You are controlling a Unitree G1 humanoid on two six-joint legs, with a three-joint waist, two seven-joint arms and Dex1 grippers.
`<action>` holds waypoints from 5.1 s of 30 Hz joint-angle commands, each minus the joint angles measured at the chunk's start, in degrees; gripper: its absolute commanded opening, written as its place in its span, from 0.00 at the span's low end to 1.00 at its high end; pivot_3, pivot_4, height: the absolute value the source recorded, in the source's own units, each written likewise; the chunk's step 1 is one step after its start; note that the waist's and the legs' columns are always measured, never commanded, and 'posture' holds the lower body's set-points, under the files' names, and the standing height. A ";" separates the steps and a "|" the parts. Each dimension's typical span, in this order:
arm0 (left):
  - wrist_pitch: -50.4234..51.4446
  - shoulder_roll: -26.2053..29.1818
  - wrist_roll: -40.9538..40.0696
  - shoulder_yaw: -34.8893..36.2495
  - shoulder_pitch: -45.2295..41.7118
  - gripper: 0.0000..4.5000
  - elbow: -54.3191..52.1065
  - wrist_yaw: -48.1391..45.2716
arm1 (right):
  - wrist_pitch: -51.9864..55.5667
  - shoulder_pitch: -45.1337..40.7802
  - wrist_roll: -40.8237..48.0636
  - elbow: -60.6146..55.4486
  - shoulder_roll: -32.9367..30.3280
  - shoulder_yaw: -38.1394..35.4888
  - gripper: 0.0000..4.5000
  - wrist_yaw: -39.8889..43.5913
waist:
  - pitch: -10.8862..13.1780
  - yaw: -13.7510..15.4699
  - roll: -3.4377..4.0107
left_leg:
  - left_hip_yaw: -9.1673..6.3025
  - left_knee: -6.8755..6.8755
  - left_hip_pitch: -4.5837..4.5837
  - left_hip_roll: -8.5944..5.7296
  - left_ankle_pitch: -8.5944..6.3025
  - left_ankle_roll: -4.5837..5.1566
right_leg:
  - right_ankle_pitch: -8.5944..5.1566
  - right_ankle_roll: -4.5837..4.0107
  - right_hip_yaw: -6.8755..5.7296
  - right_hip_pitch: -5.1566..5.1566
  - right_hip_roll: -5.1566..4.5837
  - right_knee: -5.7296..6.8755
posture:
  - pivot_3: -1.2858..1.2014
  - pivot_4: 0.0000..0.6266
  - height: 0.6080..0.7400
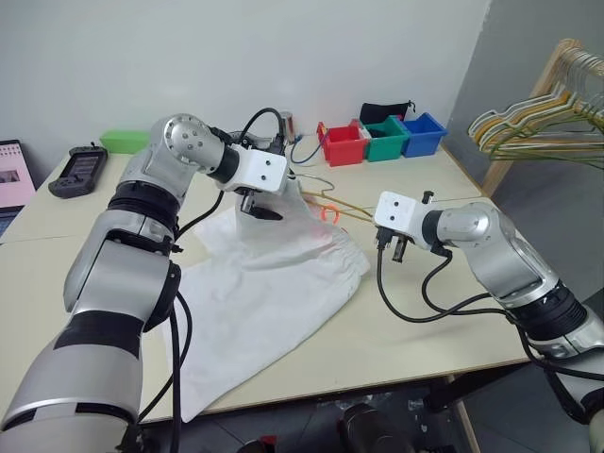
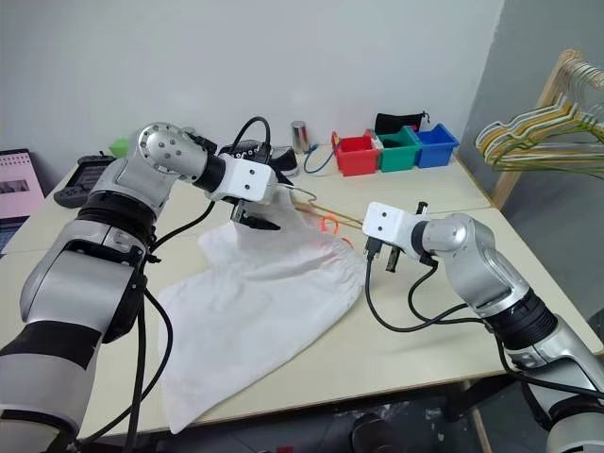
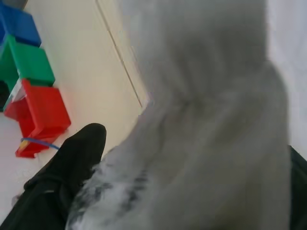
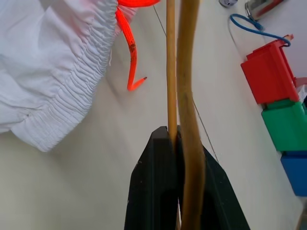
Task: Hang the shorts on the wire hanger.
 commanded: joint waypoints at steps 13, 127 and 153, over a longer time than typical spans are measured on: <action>-1.93 0.48 1.80 0.87 -0.95 0.95 1.54 2.60 | -0.24 -3.06 0.05 -2.02 3.44 -3.52 0.00 1.85 | 0.00 -0.47 0.00 | -0.05 0.07 0.05 -0.02 0.02 0.03 | 0.00 0.00 -0.03 -0.01 -0.01 0.29 | 0.42 0.00 1.00; 32.89 21.54 -13.85 12.41 40.58 0.00 -48.71 -1.47 | 4.98 4.22 21.88 7.98 9.13 -16.34 0.01 -0.94 | -0.33 2.61 -0.27 | -0.21 0.84 0.13 0.03 0.17 0.24 | 0.02 0.03 -0.03 0.12 0.15 0.91 | 0.43 0.00 1.00; 32.47 6.30 -5.97 7.82 34.35 0.00 -43.08 14.36 | 15.59 -6.05 23.82 -7.69 12.85 -13.65 0.01 -3.99 | -0.33 0.86 -0.26 | -0.22 0.85 0.10 0.03 0.17 0.24 | 0.02 0.03 -0.03 0.09 0.13 0.90 | 0.41 0.00 1.00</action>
